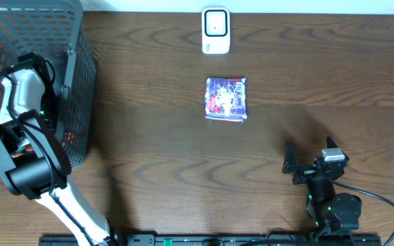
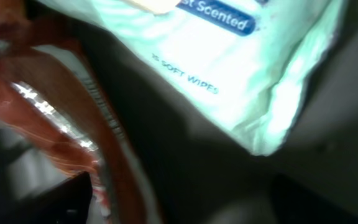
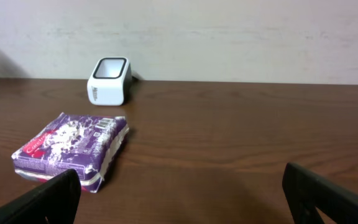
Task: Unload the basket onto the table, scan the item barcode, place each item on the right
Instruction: 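Reach the left gripper back into the basket toward the orange snack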
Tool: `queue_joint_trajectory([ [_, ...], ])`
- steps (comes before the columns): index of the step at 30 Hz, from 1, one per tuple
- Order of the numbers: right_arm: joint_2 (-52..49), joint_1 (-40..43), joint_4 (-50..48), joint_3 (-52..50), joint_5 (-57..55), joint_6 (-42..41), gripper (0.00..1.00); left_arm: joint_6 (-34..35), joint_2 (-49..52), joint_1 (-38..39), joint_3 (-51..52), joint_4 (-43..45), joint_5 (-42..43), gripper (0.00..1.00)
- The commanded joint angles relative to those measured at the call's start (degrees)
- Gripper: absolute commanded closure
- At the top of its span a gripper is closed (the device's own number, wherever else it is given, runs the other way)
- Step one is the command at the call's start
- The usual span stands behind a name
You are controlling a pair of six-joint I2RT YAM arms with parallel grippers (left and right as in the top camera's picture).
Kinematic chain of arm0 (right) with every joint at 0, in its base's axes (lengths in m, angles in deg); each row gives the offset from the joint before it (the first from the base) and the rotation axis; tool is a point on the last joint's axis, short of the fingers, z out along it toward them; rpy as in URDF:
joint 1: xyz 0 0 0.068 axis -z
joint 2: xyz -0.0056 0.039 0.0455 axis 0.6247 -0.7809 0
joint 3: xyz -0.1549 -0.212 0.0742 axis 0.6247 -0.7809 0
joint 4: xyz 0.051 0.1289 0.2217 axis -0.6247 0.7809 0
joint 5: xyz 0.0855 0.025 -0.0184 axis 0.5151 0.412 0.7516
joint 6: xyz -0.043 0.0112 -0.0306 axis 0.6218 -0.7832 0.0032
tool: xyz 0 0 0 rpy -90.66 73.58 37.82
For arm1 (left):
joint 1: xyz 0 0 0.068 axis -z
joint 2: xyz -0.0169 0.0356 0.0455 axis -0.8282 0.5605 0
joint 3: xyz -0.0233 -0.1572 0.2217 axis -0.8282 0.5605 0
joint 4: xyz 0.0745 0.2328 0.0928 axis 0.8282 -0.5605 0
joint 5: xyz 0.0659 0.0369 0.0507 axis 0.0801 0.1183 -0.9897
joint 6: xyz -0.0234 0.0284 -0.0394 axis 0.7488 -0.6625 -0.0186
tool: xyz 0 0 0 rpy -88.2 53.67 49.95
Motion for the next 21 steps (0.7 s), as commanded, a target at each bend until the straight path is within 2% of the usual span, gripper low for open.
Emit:
queue_joint_trajectory([
  [1,0.3,0.2,0.0,-0.2,0.3,-0.8,0.01,-1.1,4.8,0.0,1.6,-0.7,1.0,0.28],
  [2,0.3,0.2,0.0,-0.2,0.3,-0.8,0.01,-1.5,4.8,0.0,1.6,-0.8,1.0,0.41],
  [3,0.3,0.2,0.0,-0.2,0.3,-0.8,0.01,-3.0,4.8,0.0,1.6,-0.8,1.0,0.65],
  [4,0.3,0.2,0.0,-0.2,0.3,-0.8,0.01,-4.0,4.8,0.0,1.6,-0.7,0.9,0.76],
  [5,0.3,0.2,0.0,-0.2,0.3,-0.8,0.01,-5.0,4.8,-0.1,1.6,-0.8,0.9,0.92],
  [11,0.3,0.2,0.0,-0.2,0.3,-0.8,0.01,-7.5,3.0,-0.1,1.3,-1.2,0.9,0.93],
  [17,0.3,0.2,0.0,-0.2,0.3,-0.8,0.01,-11.1,-5.0,0.0,-0.7,-0.2,0.9,0.92],
  [18,0.3,0.2,0.0,-0.2,0.3,-0.8,0.01,-11.4,-7.1,0.0,-0.8,0.0,0.9,0.86],
  [19,0.3,0.2,0.0,-0.2,0.3,-0.8,0.01,-11.3,-8.9,0.0,-0.8,0.0,1.0,0.65],
  [20,0.3,0.2,0.0,-0.2,0.3,-0.8,0.01,-11.3,-10.6,0.0,-0.8,-0.1,1.0,0.25],
  [21,0.3,0.2,0.0,-0.2,0.3,-0.8,0.01,-11.3,-12.0,0.0,-0.8,-0.5,1.0,0.04],
])
